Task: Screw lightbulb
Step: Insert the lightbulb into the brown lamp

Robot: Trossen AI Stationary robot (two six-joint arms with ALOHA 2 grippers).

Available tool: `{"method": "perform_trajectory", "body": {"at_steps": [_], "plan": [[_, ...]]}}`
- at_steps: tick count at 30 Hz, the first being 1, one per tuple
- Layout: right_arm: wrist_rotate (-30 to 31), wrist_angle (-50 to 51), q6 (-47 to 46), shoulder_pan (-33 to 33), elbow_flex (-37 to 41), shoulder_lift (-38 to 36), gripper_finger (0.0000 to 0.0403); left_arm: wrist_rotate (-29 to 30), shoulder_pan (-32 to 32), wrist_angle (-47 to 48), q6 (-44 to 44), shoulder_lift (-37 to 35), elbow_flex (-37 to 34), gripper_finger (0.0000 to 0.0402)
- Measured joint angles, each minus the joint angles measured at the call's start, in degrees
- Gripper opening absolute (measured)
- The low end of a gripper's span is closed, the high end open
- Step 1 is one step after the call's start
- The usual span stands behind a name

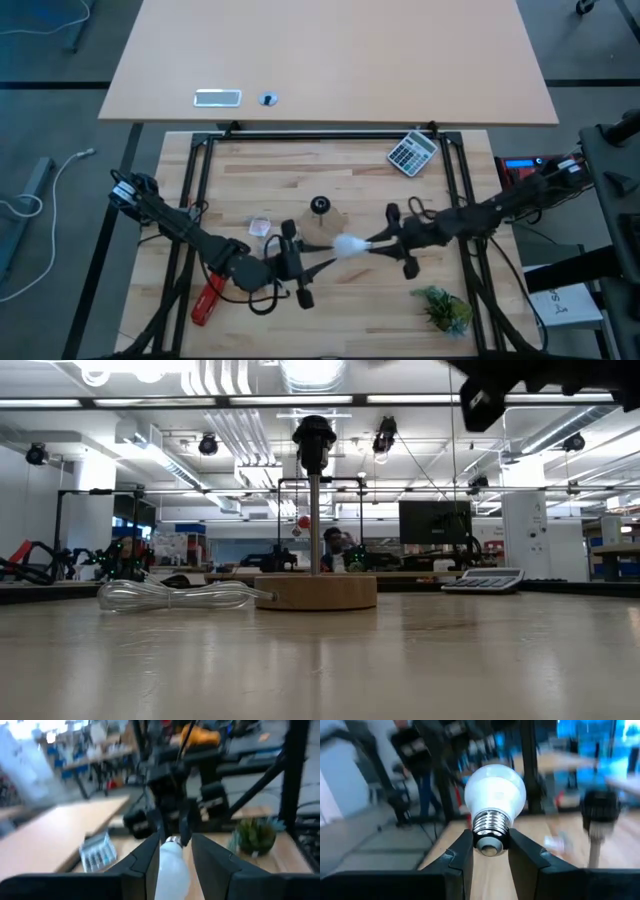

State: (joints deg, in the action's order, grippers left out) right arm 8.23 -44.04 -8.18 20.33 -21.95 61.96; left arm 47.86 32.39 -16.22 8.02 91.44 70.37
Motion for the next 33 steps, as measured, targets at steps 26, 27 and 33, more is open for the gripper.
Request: {"method": "perform_trajectory", "body": {"at_steps": [26, 27, 33], "plan": [[1.5, 1.0, 13.2, 3.3, -9.7, 6.1, 0.0087, -2.0, -2.4, -7.8, -1.0, 4.8, -1.4, 0.0316], [1.5, 1.3, 13.2, 3.3, -10.0, 6.6, 0.0087, -2.1, -2.5, -7.8, -1.0, 5.1, -1.4, 0.0320], [1.5, 5.1, 12.6, 3.3, -12.4, 8.8, 0.0087, -2.1, -2.8, -8.0, -1.1, 5.7, -1.4, 0.0322]]}}
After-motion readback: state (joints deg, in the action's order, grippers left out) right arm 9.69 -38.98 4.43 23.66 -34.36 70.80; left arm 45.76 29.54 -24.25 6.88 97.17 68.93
